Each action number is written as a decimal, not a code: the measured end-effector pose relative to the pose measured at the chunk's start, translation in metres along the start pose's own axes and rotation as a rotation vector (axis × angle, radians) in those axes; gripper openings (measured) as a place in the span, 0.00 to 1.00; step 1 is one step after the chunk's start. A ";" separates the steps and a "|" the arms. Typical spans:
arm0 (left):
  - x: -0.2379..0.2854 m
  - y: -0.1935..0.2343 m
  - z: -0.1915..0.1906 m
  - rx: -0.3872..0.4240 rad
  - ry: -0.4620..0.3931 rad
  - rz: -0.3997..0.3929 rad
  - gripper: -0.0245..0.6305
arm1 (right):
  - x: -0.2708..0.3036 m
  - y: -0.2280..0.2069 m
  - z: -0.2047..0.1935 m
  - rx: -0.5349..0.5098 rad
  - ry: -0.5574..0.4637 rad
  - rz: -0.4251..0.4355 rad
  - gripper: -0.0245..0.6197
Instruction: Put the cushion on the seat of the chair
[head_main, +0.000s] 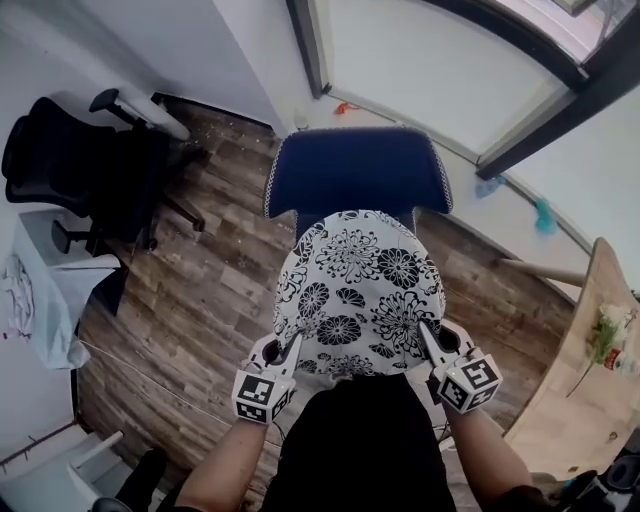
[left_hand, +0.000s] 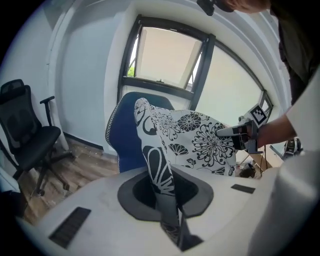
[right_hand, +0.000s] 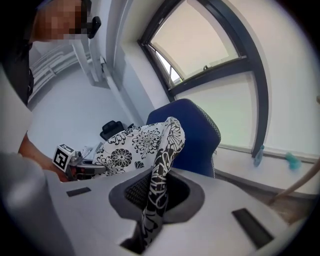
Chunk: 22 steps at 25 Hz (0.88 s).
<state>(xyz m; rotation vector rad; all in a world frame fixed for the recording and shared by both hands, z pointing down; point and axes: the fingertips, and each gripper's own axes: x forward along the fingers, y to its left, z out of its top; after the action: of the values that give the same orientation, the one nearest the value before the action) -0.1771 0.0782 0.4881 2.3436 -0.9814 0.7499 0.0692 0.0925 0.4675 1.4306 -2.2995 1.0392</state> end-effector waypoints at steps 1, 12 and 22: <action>0.005 0.002 -0.005 -0.011 0.007 0.000 0.07 | 0.005 -0.004 -0.004 0.006 0.005 -0.001 0.10; 0.054 0.022 -0.042 -0.062 0.084 0.009 0.07 | 0.050 -0.036 -0.035 0.027 0.083 0.012 0.10; 0.086 0.029 -0.091 -0.094 0.126 0.010 0.07 | 0.080 -0.061 -0.072 0.006 0.144 0.037 0.10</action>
<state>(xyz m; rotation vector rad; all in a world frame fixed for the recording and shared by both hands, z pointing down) -0.1751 0.0743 0.6168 2.1844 -0.9539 0.8269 0.0704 0.0701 0.5886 1.2754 -2.2298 1.1215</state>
